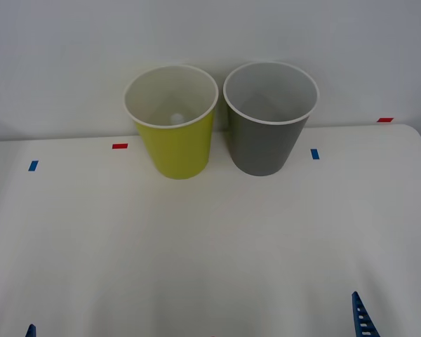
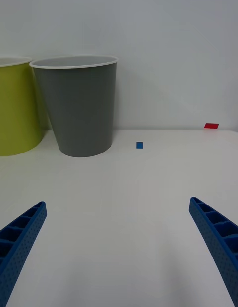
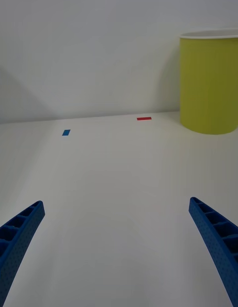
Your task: Put cans in the gray bin and PET bottles in the light green bin.
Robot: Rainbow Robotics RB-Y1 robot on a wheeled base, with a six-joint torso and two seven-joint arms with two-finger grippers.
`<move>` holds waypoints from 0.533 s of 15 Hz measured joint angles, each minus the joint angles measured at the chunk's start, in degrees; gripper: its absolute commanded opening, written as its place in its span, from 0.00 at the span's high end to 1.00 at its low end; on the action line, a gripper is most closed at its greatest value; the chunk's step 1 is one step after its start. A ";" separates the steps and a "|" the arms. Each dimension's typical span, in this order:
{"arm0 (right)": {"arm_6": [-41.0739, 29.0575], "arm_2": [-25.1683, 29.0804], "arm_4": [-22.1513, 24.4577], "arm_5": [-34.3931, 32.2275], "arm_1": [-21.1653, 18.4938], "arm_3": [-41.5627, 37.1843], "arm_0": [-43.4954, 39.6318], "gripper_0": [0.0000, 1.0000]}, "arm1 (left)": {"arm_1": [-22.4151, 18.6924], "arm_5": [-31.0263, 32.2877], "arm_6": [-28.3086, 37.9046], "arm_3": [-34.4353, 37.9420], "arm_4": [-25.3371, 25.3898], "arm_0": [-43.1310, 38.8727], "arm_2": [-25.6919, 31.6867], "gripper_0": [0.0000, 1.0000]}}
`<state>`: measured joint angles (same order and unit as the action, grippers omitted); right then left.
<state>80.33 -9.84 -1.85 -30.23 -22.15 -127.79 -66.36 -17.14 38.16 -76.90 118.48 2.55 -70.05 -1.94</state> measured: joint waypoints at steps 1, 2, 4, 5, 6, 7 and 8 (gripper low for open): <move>0.00 0.00 0.00 0.00 0.00 0.00 0.00 0.00 | 0.00 0.00 0.00 0.00 0.00 0.00 0.00 0.00; 0.00 0.00 0.00 0.00 0.00 0.00 0.00 0.00 | 0.00 0.00 0.00 0.00 0.00 0.00 0.00 0.00; 0.00 0.00 0.00 0.00 0.00 0.00 0.00 0.00 | 0.00 0.00 0.00 0.00 0.00 0.00 0.00 0.00; 0.00 0.00 0.00 0.00 0.00 0.00 0.00 0.00 | 0.00 0.00 0.00 0.00 0.00 0.00 0.00 0.00; 0.00 0.00 0.00 0.00 0.00 0.00 0.00 0.00 | 0.00 0.00 0.00 0.00 0.00 0.00 0.00 0.00; 0.00 0.00 0.00 0.00 0.00 0.00 0.00 0.00 | 0.00 0.00 0.00 0.00 0.00 0.00 0.00 0.00; 0.00 0.00 0.00 0.00 0.00 0.00 0.00 0.00 | 0.00 0.00 0.00 0.00 0.00 0.00 0.00 0.00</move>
<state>80.33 -9.84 -1.85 -30.23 -22.15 -127.79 -66.36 -17.14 38.16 -76.90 118.48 2.55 -70.05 -1.94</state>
